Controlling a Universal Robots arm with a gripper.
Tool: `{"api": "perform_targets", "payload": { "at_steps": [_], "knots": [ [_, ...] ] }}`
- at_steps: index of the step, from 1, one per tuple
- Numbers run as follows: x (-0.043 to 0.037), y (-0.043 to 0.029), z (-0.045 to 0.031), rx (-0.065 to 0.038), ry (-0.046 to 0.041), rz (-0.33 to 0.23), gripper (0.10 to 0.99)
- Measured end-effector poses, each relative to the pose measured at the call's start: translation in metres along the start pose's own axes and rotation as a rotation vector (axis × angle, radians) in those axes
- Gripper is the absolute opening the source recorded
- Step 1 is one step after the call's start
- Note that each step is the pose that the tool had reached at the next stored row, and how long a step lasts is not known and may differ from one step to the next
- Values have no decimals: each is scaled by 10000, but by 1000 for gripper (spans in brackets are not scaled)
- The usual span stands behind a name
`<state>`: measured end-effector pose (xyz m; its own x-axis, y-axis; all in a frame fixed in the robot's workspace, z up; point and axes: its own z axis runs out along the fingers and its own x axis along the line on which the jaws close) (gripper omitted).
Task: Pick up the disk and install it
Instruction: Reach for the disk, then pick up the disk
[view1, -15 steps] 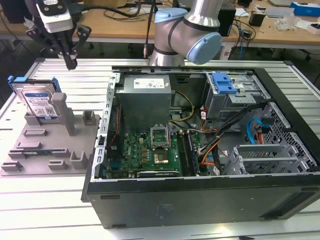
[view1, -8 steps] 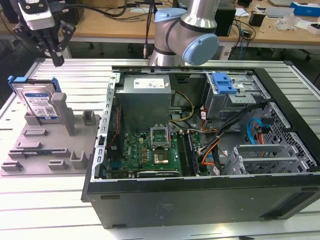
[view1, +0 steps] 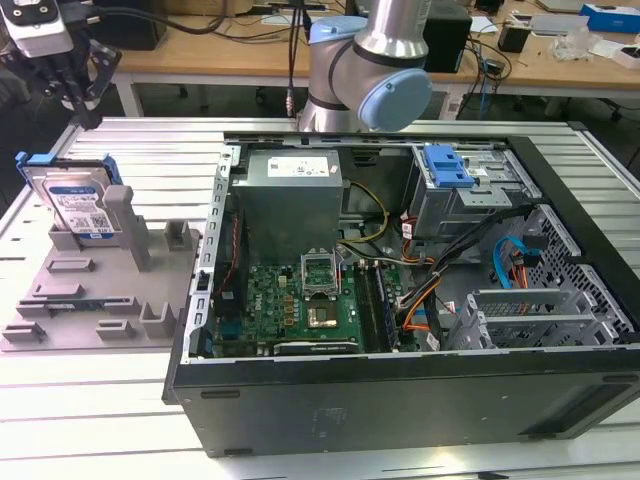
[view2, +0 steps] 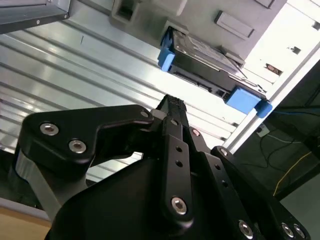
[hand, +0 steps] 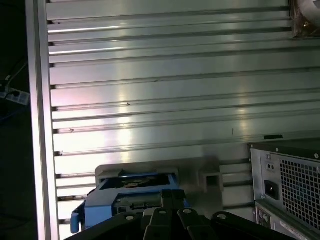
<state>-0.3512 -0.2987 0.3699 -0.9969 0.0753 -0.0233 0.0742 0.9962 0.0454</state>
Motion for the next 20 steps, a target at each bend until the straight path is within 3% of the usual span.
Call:
{"api": "perform_targets", "payload": {
  "at_steps": [20],
  "knots": [
    [215,41,0,0,0,0,106]
  ]
}}
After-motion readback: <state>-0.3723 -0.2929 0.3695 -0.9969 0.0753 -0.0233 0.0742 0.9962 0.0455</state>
